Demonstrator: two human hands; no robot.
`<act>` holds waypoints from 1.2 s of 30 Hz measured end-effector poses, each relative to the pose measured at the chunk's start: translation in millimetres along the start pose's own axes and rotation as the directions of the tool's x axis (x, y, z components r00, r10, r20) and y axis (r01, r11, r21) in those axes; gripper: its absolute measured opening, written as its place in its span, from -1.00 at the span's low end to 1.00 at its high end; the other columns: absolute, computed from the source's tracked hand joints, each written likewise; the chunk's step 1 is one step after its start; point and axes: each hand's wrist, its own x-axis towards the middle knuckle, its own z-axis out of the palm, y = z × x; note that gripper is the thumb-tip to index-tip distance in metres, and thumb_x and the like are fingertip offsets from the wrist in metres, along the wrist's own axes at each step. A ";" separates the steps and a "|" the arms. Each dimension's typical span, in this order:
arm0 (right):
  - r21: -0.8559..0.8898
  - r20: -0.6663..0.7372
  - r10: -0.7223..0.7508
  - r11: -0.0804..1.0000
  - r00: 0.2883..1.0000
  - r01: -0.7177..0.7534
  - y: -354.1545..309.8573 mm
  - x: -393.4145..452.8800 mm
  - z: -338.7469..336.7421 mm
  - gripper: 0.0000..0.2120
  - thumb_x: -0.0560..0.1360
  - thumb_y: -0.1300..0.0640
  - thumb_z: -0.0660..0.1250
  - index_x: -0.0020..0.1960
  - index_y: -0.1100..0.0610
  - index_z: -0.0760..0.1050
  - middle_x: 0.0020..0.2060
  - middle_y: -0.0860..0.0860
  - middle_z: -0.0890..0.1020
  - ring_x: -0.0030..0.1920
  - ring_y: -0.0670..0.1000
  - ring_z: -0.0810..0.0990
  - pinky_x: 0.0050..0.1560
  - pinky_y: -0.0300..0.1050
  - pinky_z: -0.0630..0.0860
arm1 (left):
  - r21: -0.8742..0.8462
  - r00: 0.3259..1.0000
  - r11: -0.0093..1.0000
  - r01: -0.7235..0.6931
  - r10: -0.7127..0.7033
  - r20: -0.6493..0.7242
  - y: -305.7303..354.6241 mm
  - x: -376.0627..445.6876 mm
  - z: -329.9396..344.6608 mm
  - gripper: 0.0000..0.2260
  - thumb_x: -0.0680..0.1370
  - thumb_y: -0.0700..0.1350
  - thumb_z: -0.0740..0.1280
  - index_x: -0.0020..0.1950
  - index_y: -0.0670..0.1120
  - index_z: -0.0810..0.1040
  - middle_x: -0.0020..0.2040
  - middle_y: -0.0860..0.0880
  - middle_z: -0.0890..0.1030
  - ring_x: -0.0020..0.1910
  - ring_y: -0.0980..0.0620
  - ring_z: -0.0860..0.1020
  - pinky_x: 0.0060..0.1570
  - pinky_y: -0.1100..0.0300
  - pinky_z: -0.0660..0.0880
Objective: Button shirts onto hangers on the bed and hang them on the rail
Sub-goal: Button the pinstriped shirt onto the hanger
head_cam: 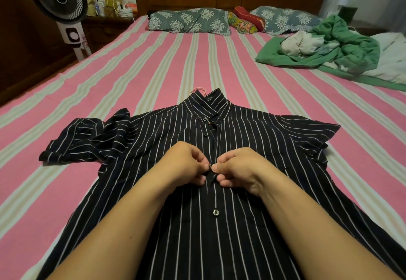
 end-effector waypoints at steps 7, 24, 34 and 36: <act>-0.005 0.033 0.016 1.000 0.999 -0.016 -0.5 0.8 -2.0 -0.83 0.51 0.41 0.42 -0.04 0.20 0.50 -0.43 0.05 0.59 -0.47 -0.06 0.60 -0.48 -0.22 0.55 | -0.215 0.999 0.976 0.045 -0.041 0.022 2.1 -0.6 0.9 -0.85 0.56 -0.41 0.37 -0.18 -0.25 0.59 -0.38 -0.13 0.59 -0.41 -0.01 0.61 -0.34 0.22 0.65; 0.016 0.268 0.045 0.999 0.962 -0.051 -5.5 -11.7 -20.3 -0.64 0.50 0.53 0.08 0.12 0.34 0.57 -0.04 0.24 0.73 0.01 0.13 0.74 -0.06 -0.08 0.68 | -0.081 0.997 0.997 0.000 -0.006 -0.075 0.4 2.8 4.9 -0.81 0.57 -0.31 0.38 -0.24 -0.16 0.62 -0.43 -0.08 0.58 -0.45 0.01 0.58 -0.14 0.06 0.65; -0.024 0.258 0.061 0.998 0.964 -0.057 -6.2 -14.5 -18.2 -0.63 0.53 0.47 0.07 0.12 0.32 0.62 -0.06 0.20 0.73 0.01 0.08 0.74 0.00 -0.12 0.67 | 0.012 0.997 0.999 -0.038 0.038 -0.064 -1.0 -1.3 4.1 -0.85 0.46 -0.29 0.53 -0.16 -0.12 0.60 -0.34 -0.09 0.66 -0.36 -0.01 0.63 -0.01 -0.05 0.66; -0.036 0.249 0.057 0.998 0.967 -0.049 -6.3 -14.8 -17.2 -0.64 0.53 0.46 0.08 0.11 0.31 0.62 -0.08 0.18 0.73 -0.01 0.07 0.74 -0.01 -0.12 0.67 | 0.044 0.995 0.998 -0.040 0.044 -0.092 0.0 -2.9 5.7 -0.87 0.46 -0.27 0.53 -0.14 -0.13 0.61 -0.30 -0.11 0.68 -0.37 0.01 0.64 -0.07 0.03 0.66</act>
